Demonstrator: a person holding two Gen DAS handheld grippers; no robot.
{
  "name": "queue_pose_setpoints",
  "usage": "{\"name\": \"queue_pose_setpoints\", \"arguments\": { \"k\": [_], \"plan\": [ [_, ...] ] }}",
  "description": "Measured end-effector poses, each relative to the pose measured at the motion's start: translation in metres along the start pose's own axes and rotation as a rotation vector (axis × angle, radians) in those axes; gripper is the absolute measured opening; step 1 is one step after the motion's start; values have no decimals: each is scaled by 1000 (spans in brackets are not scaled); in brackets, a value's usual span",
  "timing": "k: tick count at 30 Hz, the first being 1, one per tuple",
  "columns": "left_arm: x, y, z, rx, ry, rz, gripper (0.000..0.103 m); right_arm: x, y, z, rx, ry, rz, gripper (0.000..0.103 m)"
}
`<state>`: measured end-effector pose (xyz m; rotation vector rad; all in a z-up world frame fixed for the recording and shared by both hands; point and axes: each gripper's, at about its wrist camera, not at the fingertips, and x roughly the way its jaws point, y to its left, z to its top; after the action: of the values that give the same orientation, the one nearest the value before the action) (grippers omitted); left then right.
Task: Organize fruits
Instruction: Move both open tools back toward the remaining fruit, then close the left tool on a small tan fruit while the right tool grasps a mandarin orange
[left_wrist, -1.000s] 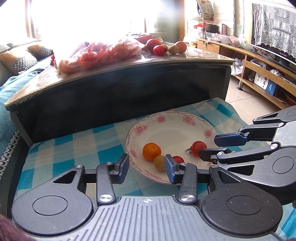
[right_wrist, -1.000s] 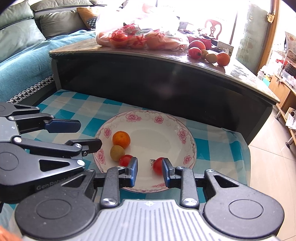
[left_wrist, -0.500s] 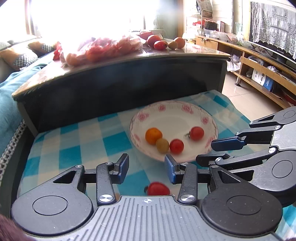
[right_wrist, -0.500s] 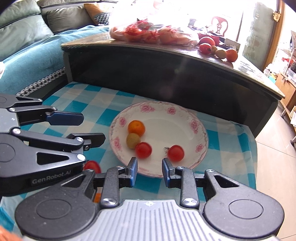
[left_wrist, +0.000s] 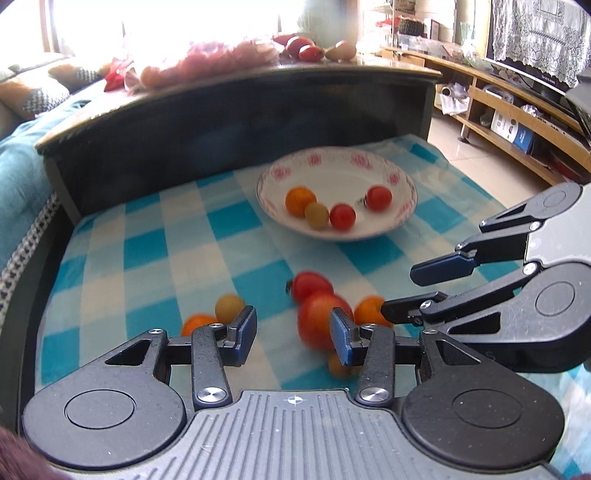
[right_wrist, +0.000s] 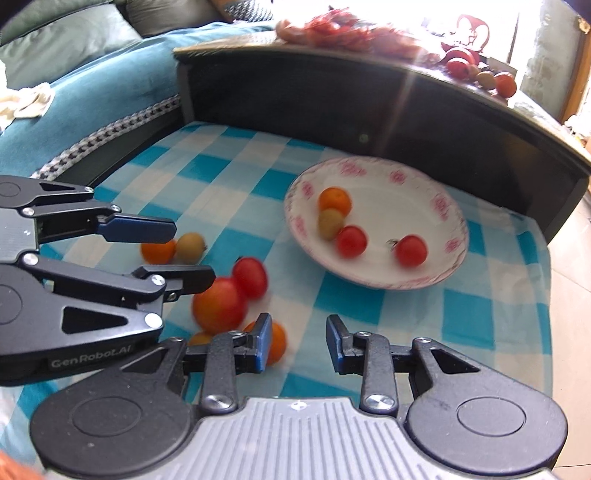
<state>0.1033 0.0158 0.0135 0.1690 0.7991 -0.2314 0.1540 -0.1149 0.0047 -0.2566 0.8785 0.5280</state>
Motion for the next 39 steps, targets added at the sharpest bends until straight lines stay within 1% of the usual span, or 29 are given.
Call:
{"name": "queue_pose_setpoints", "arguments": {
  "k": [8, 13, 18, 22, 23, 27, 33, 39],
  "plan": [
    [2, -11, -14, 5, 31, -26, 53, -1, 9, -14, -31, 67, 19, 37],
    [10, -20, -19, 7, 55, -41, 53, -4, 3, -20, -21, 92, 10, 38],
    [22, -26, -18, -12, 64, -51, 53, -3, -4, -23, -8, 108, 6, 38],
    [29, -29, -19, -16, 68, -54, 53, -1, -12, -23, 9, 116, -18, 38],
    [30, -30, -20, -21, 67, -54, 52, -1, -14, -23, 18, 116, -18, 38],
    [33, -27, -21, -33, 71, -48, 40, 0, -19, -22, 33, 111, -24, 38],
    [29, -21, -23, -48, 69, -52, 36, 6, -16, -17, 27, 104, -8, 38],
    [27, -17, -24, -58, 71, -62, 36, 17, -13, -12, 34, 90, 32, 39]
  ]
}}
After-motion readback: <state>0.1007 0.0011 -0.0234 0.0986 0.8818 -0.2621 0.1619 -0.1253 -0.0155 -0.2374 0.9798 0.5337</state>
